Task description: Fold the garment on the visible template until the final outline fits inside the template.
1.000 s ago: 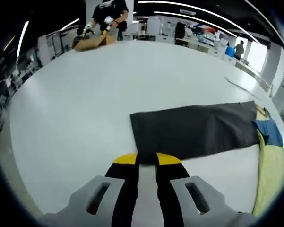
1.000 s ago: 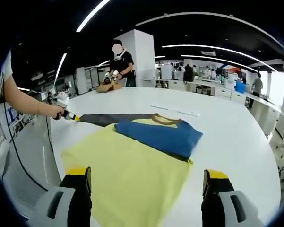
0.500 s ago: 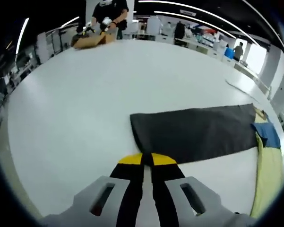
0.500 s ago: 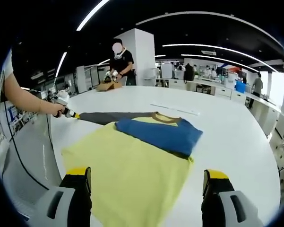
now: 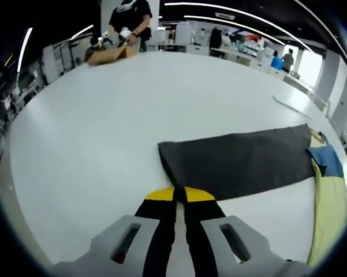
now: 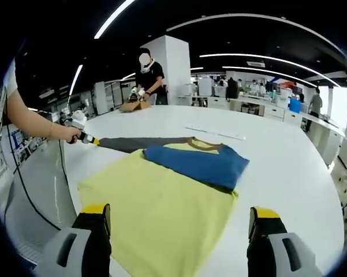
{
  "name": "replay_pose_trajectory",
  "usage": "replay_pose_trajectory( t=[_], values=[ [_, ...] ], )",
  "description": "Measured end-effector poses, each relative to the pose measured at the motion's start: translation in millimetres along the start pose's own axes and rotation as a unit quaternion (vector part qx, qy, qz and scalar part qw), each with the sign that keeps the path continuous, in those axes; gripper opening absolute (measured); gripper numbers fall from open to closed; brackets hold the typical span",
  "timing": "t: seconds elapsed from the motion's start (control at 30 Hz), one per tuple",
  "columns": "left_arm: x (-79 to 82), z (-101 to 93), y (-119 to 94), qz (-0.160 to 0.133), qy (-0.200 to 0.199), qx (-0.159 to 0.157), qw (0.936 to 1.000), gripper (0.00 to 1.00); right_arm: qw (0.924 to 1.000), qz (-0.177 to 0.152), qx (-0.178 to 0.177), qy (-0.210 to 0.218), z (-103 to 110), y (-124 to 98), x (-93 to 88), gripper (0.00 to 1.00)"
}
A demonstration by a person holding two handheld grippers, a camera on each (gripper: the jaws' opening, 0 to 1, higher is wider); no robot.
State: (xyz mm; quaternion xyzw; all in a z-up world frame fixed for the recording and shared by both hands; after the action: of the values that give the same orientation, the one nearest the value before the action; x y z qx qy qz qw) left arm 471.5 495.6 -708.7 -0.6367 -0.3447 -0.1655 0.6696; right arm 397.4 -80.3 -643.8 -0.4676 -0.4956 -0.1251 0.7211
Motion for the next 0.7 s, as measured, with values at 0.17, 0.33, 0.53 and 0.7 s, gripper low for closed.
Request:
replay_pose_trajectory(
  t=[0.17,0.33,0.53,0.7],
  values=[
    [10.5,-6.0,-6.3,-0.019,0.025,-0.001,0.9995,0.01,1.0000,0.003,0.005,-0.003,1.6,0.4,-1.8,0.99],
    [18.4,-14.5,-12.0,-0.029,0.045,-0.011,0.9985,0.00,0.9999,0.005,0.007,-0.005,3.8,-0.3,-3.6,0.99],
    [27.1,-27.4,-17.5,-0.042,0.041,-0.035,0.9976,0.00,1.0000,0.003,0.010,-0.001,5.0,-0.9,-5.7,0.99],
    [32.9,-38.8,-21.0,-0.047,0.053,-0.046,0.9964,0.00,0.9999,0.005,0.012,-0.004,6.5,-2.5,-7.3,0.99]
  ],
)
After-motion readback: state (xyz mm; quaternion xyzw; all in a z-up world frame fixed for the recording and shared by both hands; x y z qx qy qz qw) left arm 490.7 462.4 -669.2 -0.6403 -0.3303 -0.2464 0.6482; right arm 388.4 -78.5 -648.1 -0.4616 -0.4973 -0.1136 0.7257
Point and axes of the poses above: the point that each gripper's makers call its tool centre point, and the gripper's own axes: y roughly forward along the fingers, z roughly to its left, x roughly out of its top, the point moved 4 cm from there along -y, roughly backward along the fingers, and after that the axes turned 4 degrees about z, right-handed, at the moved point
